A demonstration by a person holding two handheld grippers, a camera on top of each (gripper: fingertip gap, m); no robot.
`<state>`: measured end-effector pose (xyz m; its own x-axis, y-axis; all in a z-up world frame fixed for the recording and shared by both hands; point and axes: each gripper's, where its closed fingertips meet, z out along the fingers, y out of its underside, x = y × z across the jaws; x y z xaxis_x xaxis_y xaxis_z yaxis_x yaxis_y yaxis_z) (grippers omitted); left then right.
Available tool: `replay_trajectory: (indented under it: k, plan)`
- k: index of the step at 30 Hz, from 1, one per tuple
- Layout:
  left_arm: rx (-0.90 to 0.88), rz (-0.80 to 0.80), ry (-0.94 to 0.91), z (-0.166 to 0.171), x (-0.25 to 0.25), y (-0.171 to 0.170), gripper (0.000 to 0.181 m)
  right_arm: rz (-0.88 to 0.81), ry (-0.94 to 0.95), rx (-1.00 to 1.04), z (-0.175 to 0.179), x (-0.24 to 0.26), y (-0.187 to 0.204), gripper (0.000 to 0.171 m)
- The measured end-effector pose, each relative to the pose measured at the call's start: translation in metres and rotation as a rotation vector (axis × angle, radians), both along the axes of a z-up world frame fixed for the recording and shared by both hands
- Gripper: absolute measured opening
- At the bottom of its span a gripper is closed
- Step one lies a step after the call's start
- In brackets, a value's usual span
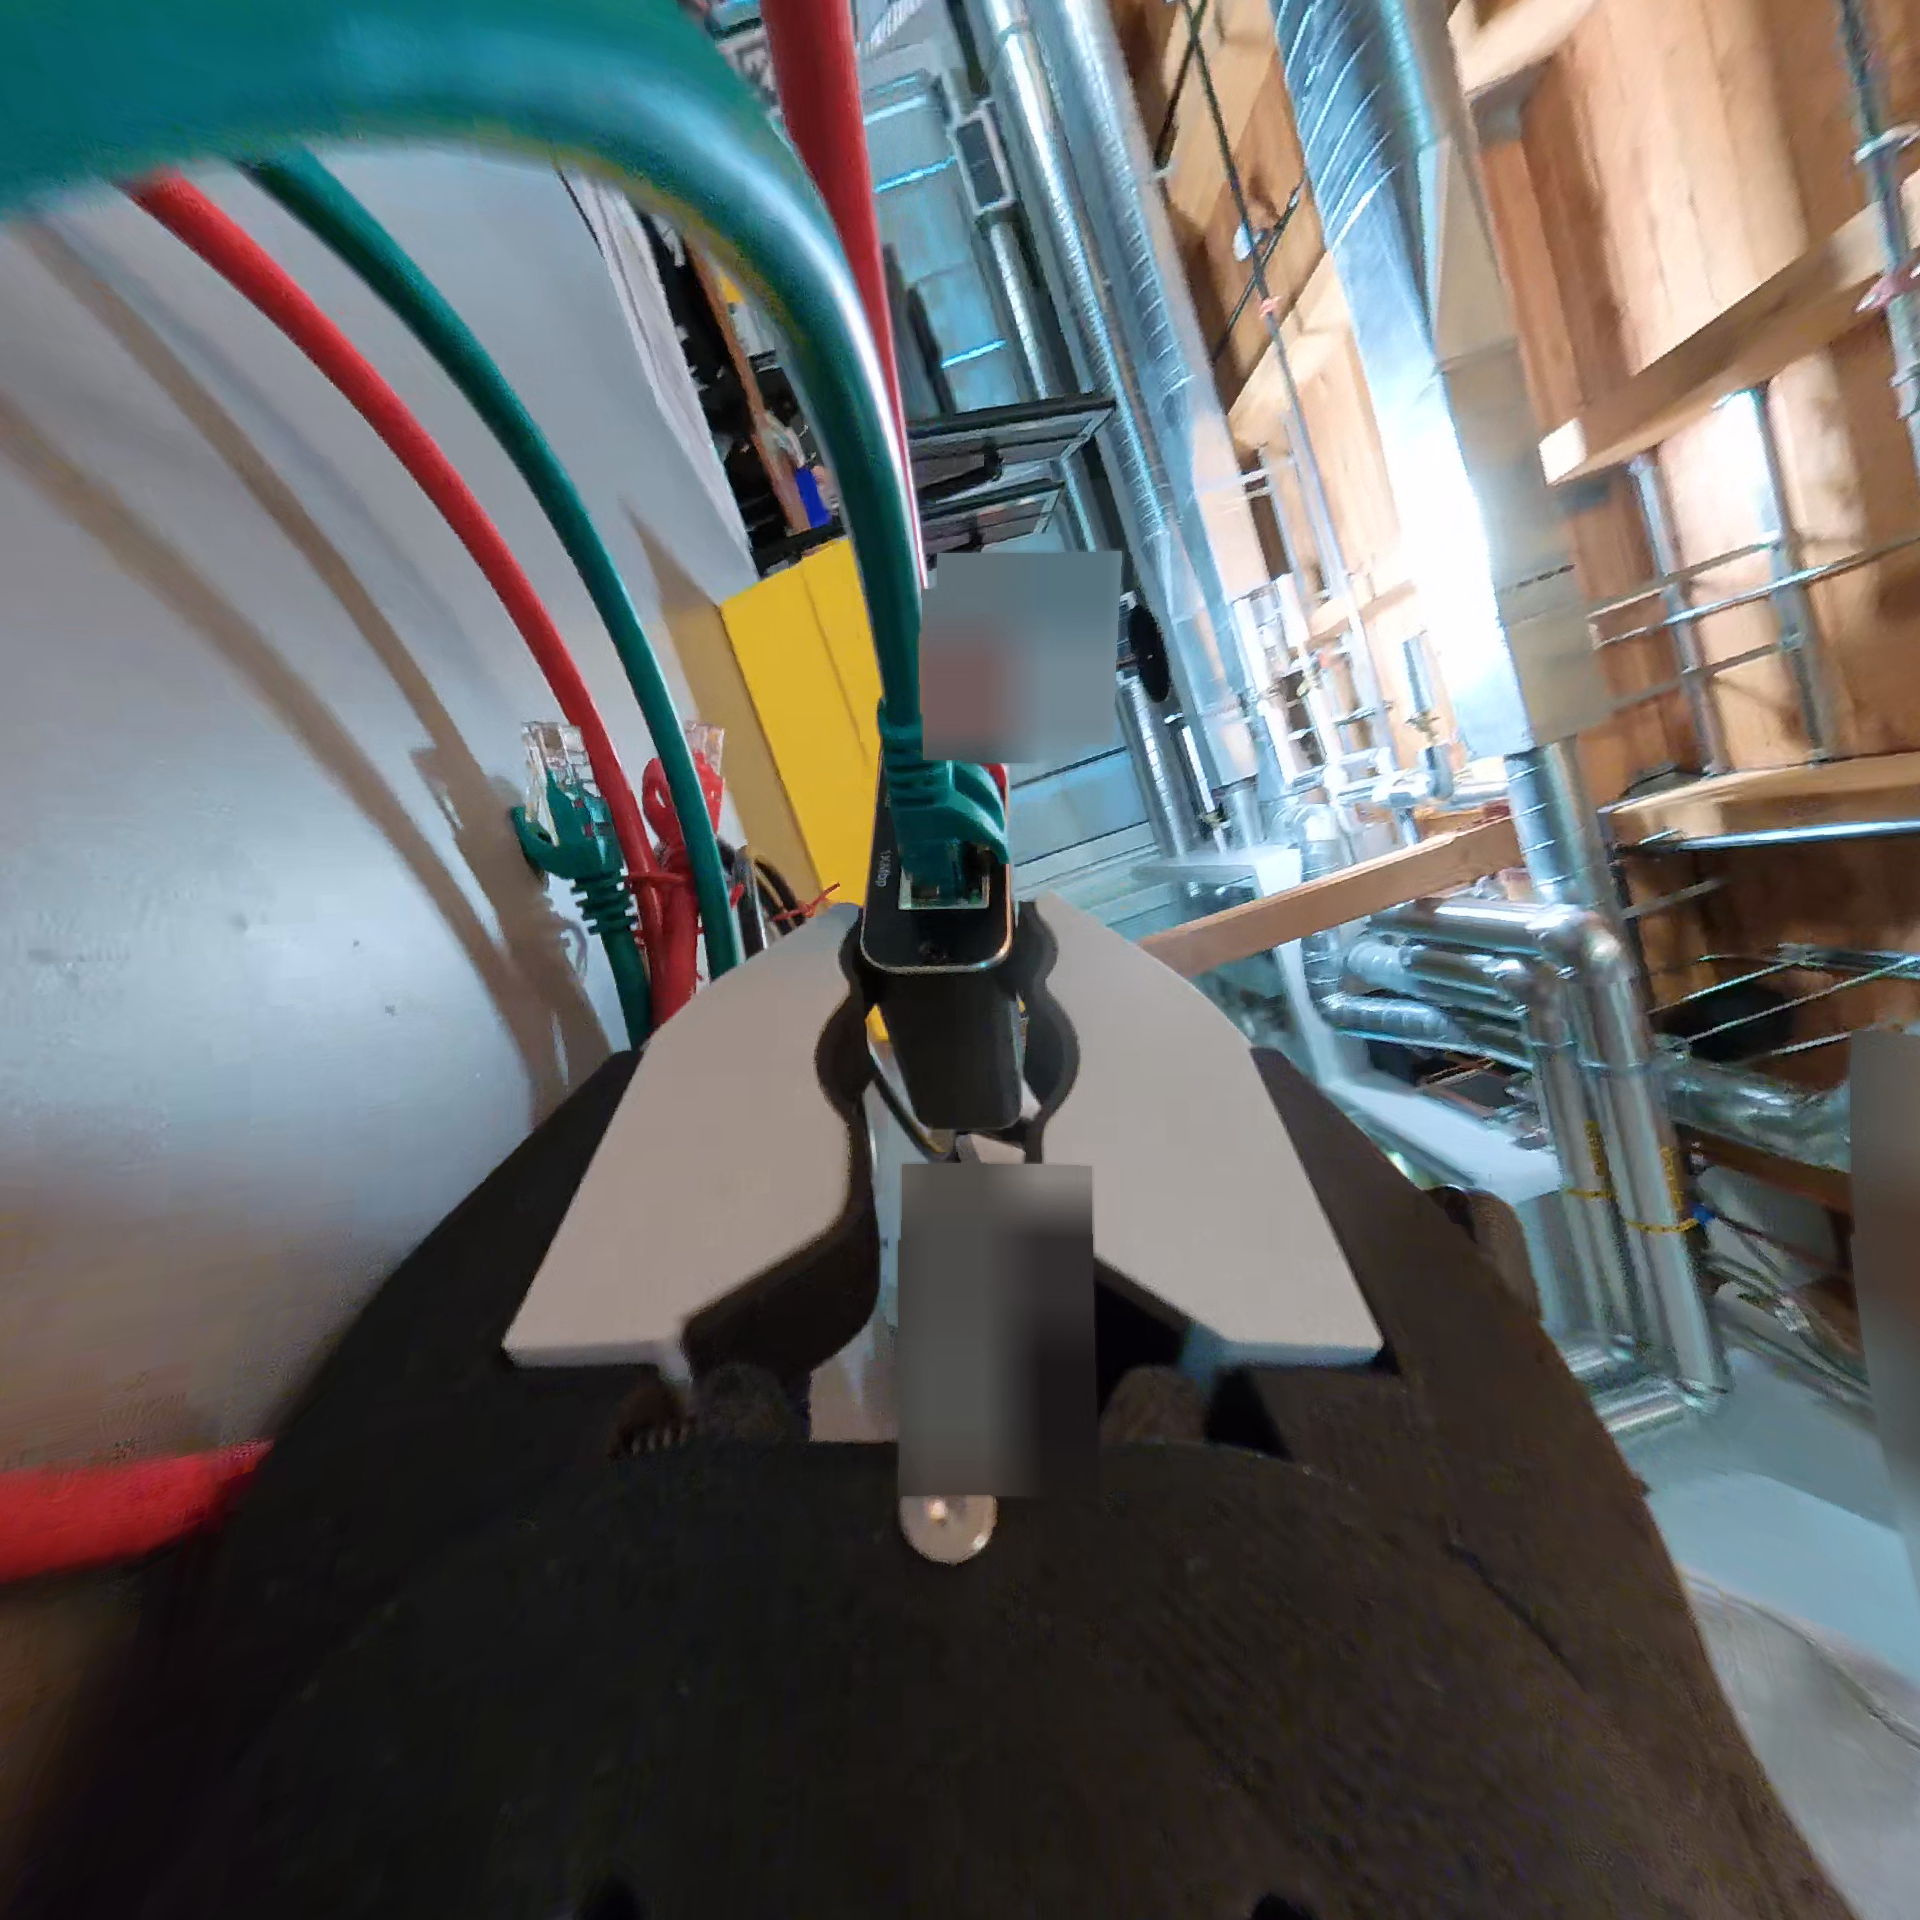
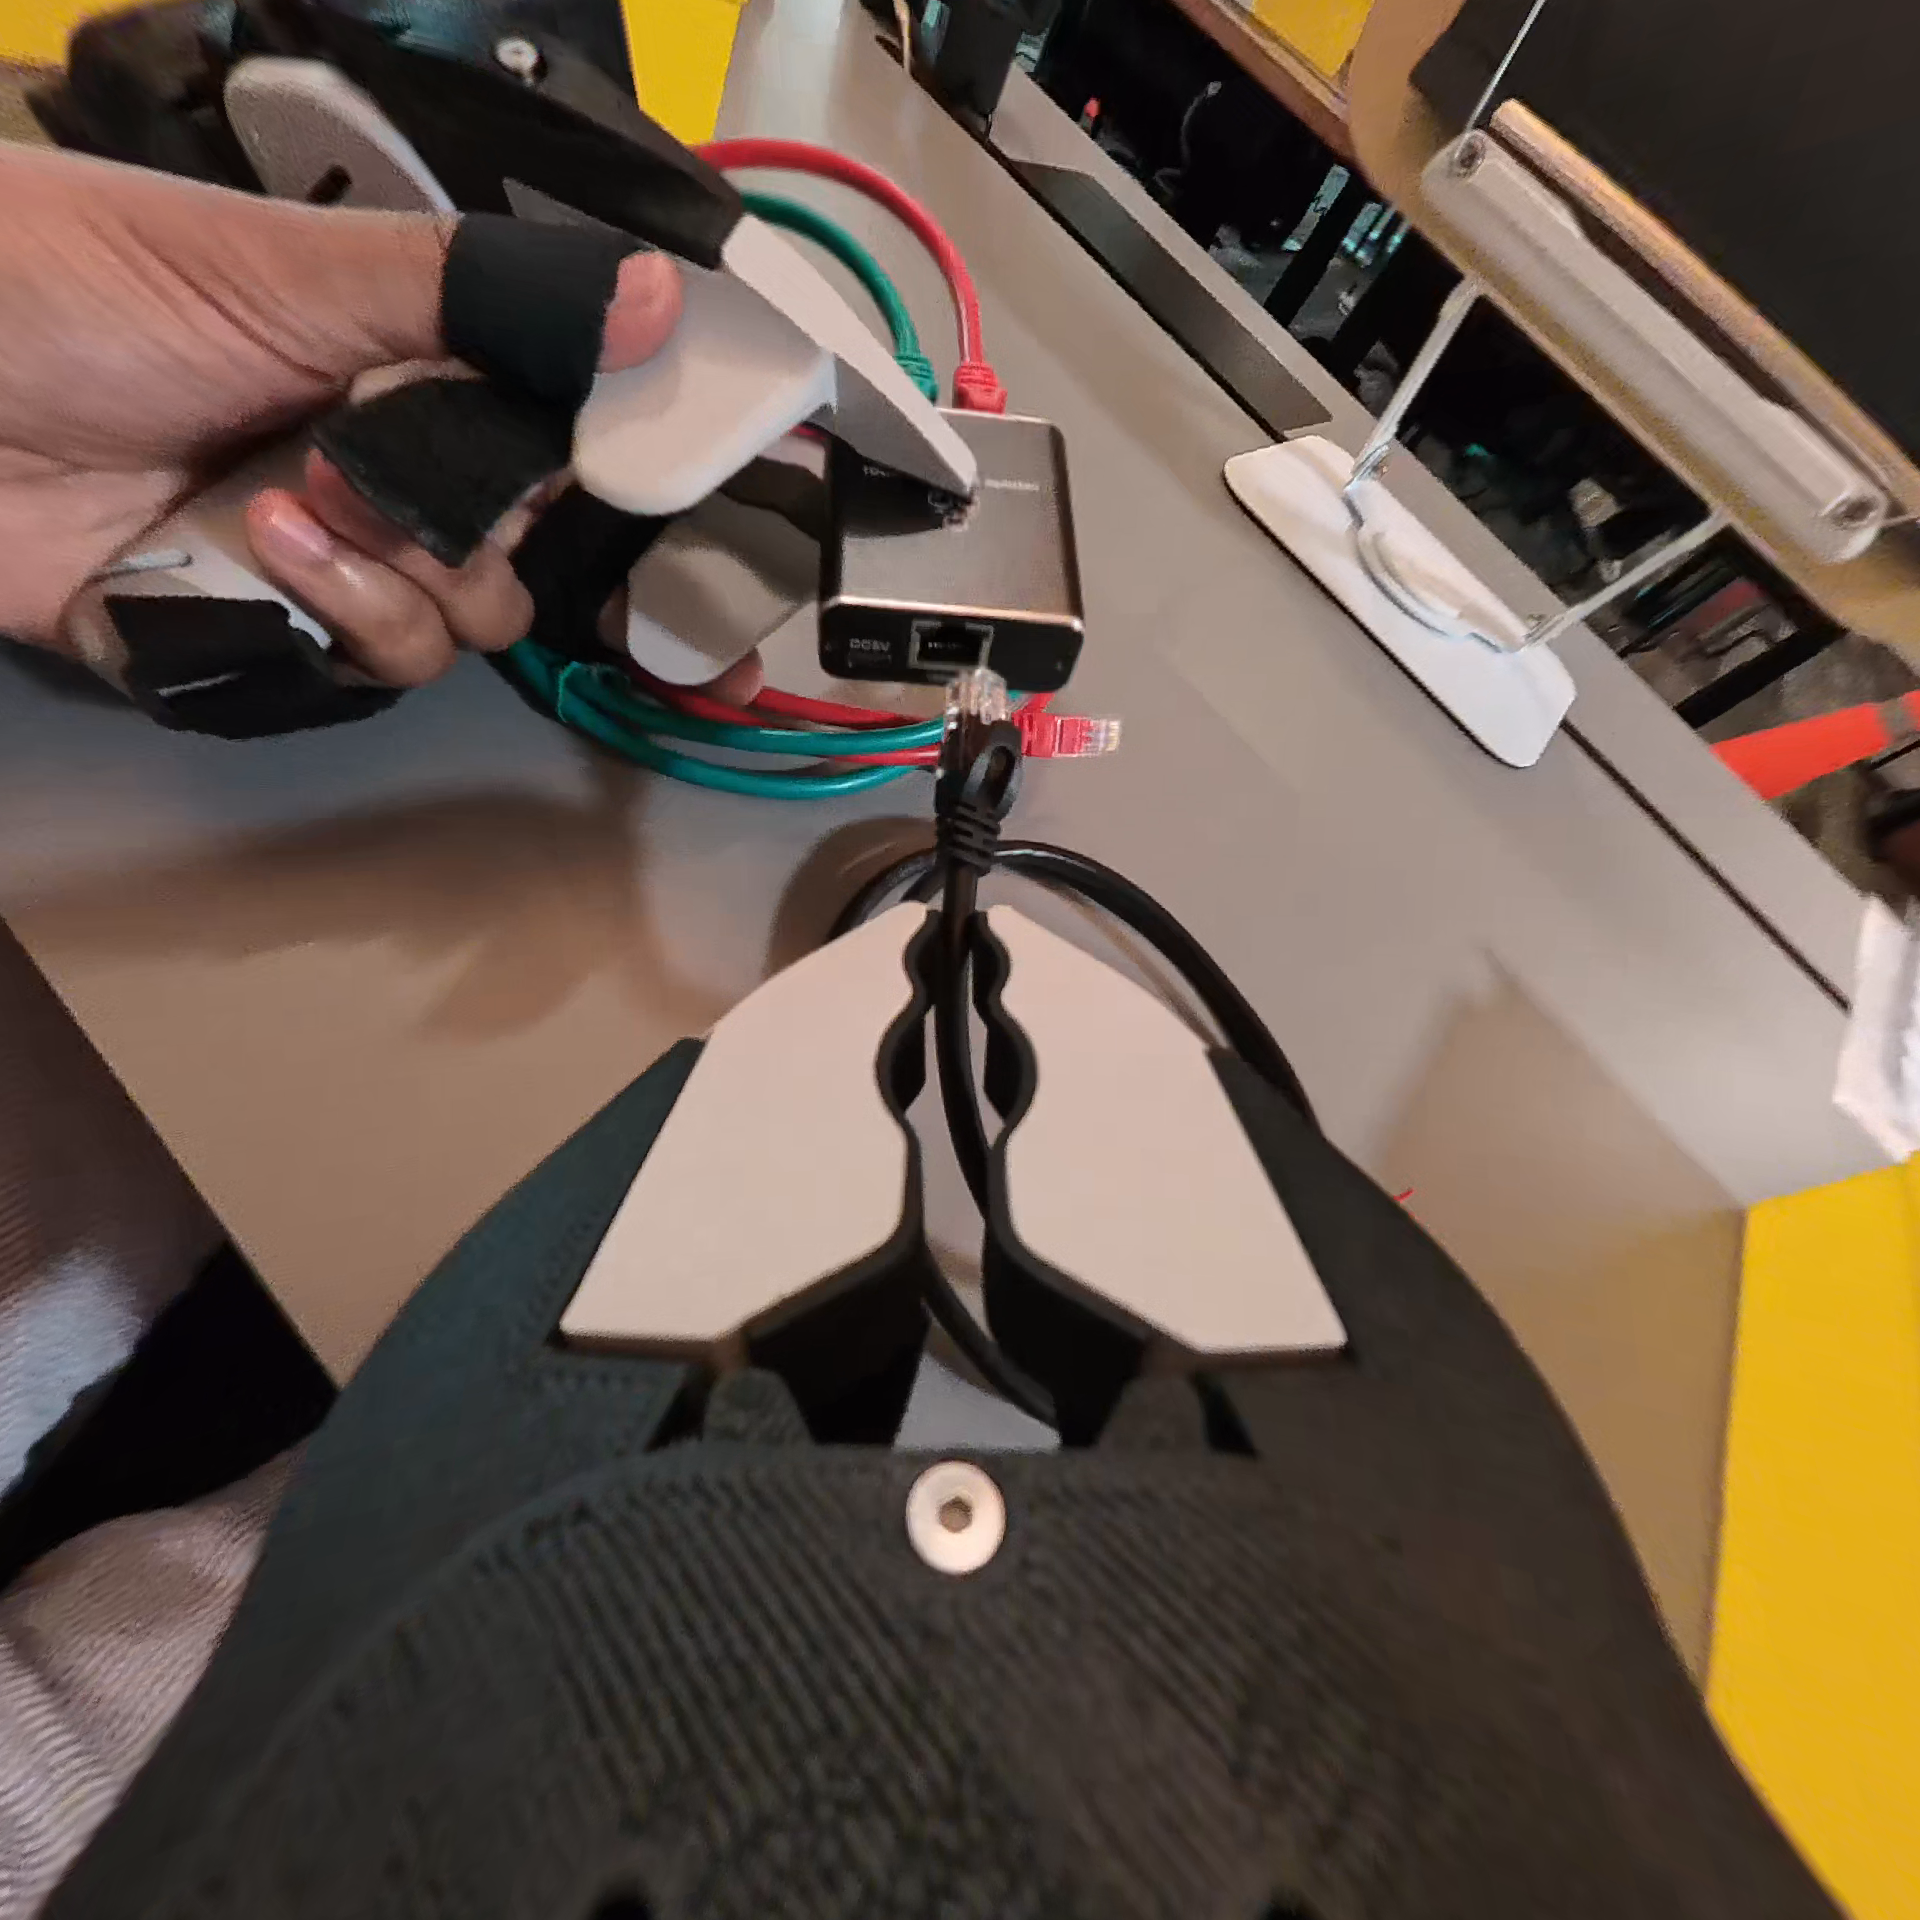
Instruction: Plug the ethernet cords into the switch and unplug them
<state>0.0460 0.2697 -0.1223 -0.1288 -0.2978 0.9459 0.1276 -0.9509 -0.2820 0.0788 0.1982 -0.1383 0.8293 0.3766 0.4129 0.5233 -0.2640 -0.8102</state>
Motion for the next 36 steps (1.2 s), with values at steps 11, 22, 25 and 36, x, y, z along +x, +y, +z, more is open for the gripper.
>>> replay_trajectory:
  k: [11, 22, 25, 36]
  plan:
    - [0.038, -0.011, 0.048, -0.003, 0.004, -0.004, 0.024, 0.016, -0.174, 0.057, -0.003, -0.006, 0.0, 0.006]
    - [0.035, -0.027, 0.06, -0.004, 0.005, -0.006, 0.024, 0.0, -0.3, 0.117, 0.0, -0.003, 0.0, 0.005]
    - [0.045, -0.028, 0.078, -0.006, 0.006, -0.007, 0.024, -0.005, -0.338, 0.152, 0.006, -0.001, 0.001, 0.005]
    - [0.016, -0.058, 0.054, -0.005, 0.006, -0.009, 0.024, 0.045, -0.78, 0.371, 0.019, -0.016, -0.004, 0.0]
